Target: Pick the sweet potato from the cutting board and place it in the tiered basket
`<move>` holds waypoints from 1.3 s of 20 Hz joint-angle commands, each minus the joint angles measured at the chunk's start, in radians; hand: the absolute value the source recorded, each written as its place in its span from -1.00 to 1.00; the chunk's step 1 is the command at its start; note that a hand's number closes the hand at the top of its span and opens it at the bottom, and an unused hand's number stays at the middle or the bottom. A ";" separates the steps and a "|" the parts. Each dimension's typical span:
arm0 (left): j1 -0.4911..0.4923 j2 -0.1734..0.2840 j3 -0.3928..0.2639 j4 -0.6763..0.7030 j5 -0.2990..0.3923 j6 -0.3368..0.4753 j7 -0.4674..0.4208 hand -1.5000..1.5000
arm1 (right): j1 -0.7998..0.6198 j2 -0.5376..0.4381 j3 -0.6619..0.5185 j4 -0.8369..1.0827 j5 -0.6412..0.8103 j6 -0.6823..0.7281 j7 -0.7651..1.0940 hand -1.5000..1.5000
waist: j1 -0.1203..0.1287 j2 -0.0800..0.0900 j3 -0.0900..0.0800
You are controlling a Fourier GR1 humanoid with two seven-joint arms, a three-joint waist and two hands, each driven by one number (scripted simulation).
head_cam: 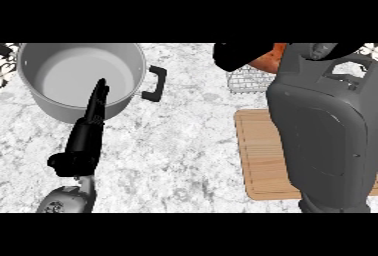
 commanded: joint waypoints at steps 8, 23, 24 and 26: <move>-0.070 -0.020 -0.001 0.070 -0.028 0.006 0.094 0.00 | -0.108 -0.137 -0.080 0.334 0.071 -0.163 -0.098 1.00 | 0.005 0.016 -0.008; -0.040 -0.042 -0.005 0.109 -0.024 -0.008 0.050 0.00 | -0.056 -0.185 -0.249 0.592 0.003 -0.438 -0.186 -1.00 | 0.000 0.017 -0.008; 0.010 -0.034 -0.015 0.050 -0.026 -0.011 0.045 0.00 | -0.047 -0.206 -0.270 0.621 -0.020 -0.458 -0.231 -1.00 | 0.009 0.015 -0.007; 0.008 -0.008 0.020 0.055 -0.003 -0.031 0.040 0.00 | -0.056 -0.203 -0.299 0.623 -0.054 -0.493 -0.251 -1.00 | 0.006 0.014 -0.007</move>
